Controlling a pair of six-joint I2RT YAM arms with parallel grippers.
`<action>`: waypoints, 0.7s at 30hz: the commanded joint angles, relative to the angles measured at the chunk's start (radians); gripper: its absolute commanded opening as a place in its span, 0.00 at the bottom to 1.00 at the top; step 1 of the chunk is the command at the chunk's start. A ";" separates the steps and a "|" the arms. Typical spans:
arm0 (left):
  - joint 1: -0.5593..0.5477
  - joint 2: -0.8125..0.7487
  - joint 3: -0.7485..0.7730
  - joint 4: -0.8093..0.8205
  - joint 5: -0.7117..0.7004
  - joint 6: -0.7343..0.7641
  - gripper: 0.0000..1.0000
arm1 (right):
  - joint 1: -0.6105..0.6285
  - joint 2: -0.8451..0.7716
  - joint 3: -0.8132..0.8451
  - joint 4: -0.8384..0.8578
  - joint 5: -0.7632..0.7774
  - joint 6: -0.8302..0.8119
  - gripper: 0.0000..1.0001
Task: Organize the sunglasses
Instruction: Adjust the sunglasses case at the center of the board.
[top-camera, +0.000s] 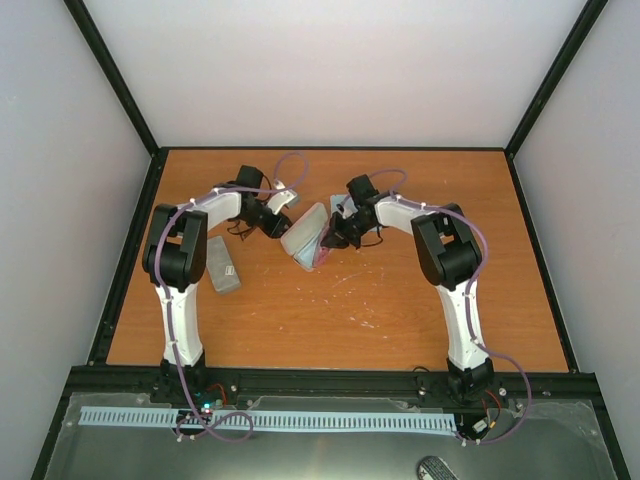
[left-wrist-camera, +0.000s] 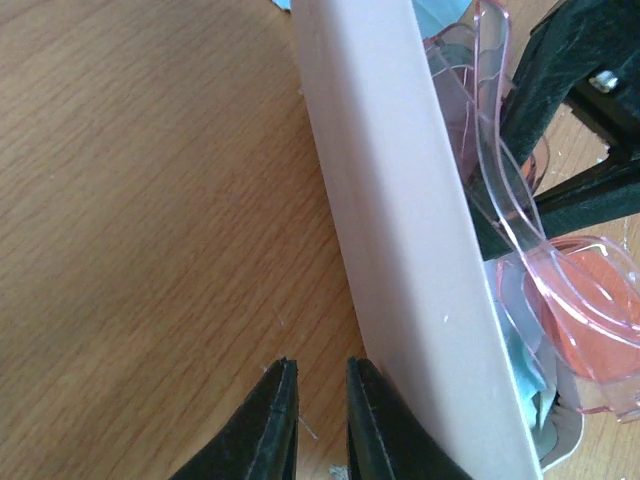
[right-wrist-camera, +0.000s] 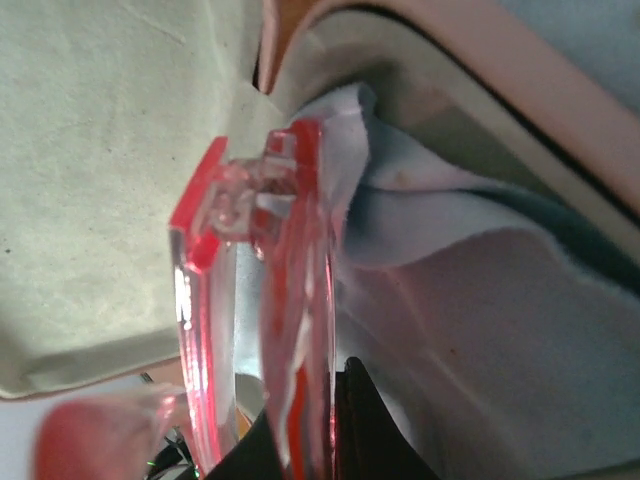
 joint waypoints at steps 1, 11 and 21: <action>-0.003 -0.049 -0.017 0.035 0.030 -0.007 0.15 | 0.025 -0.005 -0.057 0.165 -0.020 0.128 0.03; -0.004 -0.060 -0.032 0.049 0.043 -0.015 0.15 | 0.040 -0.032 -0.170 0.419 0.037 0.314 0.03; -0.004 -0.062 -0.033 0.058 0.045 -0.021 0.15 | 0.047 -0.055 -0.135 0.319 0.114 0.253 0.23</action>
